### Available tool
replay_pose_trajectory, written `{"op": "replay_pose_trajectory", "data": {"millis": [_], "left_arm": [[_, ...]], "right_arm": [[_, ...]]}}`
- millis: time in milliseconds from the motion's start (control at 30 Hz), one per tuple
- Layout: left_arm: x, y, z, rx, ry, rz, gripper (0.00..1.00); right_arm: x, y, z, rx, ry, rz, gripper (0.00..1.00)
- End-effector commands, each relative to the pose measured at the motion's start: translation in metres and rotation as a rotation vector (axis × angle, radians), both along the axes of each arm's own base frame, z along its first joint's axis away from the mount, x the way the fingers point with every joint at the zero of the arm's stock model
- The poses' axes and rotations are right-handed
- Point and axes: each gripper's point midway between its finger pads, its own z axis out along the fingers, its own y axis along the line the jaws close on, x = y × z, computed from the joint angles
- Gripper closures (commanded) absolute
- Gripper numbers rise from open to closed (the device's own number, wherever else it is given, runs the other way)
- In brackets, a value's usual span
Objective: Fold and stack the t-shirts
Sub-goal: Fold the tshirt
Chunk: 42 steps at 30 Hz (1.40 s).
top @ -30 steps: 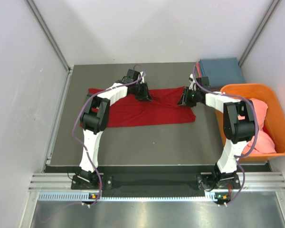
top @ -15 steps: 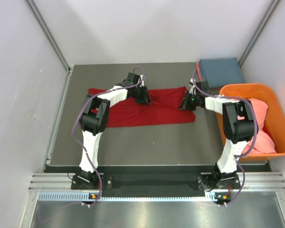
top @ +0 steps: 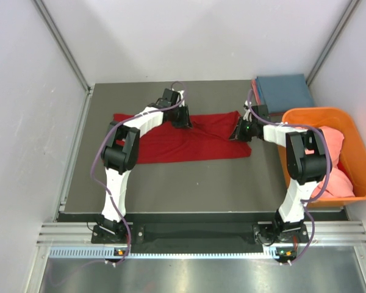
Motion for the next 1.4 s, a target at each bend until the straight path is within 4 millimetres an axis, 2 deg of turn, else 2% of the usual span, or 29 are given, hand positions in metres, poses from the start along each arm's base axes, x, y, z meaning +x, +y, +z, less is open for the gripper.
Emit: {"op": "replay_pose_trajectory", "data": {"millis": [0, 233, 367, 600, 700, 800, 833, 900, 1133, 1367], "left_arm": [[0.022, 0.000, 0.046, -0.003, -0.135, -0.011, 0.67], [0.027, -0.007, 0.036, -0.022, -0.144, -0.042, 0.66], [0.022, -0.016, 0.025, -0.054, -0.114, -0.086, 0.66], [0.012, -0.016, 0.009, -0.051, -0.067, -0.093, 0.67], [0.007, -0.019, 0.009, -0.076, -0.070, -0.107, 0.67], [0.002, -0.021, 0.008, -0.101, -0.059, -0.113, 0.73], [0.002, -0.021, 0.008, -0.102, -0.055, -0.113, 0.86], [0.000, -0.020, 0.009, -0.098, -0.051, -0.111, 1.00], [-0.010, -0.015, 0.017, -0.097, -0.043, -0.095, 1.00], [-0.020, -0.011, 0.007, -0.090, -0.014, -0.092, 1.00]], "right_arm": [[0.013, 0.005, 0.029, 0.017, -0.104, 0.000, 1.00], [0.014, 0.006, 0.029, 0.022, -0.103, -0.001, 1.00], [0.015, 0.006, 0.030, 0.025, -0.101, -0.006, 1.00], [0.016, 0.004, 0.033, 0.034, -0.104, -0.050, 1.00], [0.015, 0.002, 0.034, 0.038, -0.099, -0.074, 1.00], [0.020, 0.001, 0.039, 0.042, -0.123, -0.097, 1.00], [0.020, 0.000, 0.040, 0.044, -0.124, -0.107, 1.00], [0.020, -0.002, 0.040, 0.035, -0.122, -0.123, 1.00], [0.014, -0.016, 0.041, -0.002, -0.127, -0.205, 1.00], [0.006, -0.011, 0.033, 0.015, -0.109, -0.196, 1.00]]}}
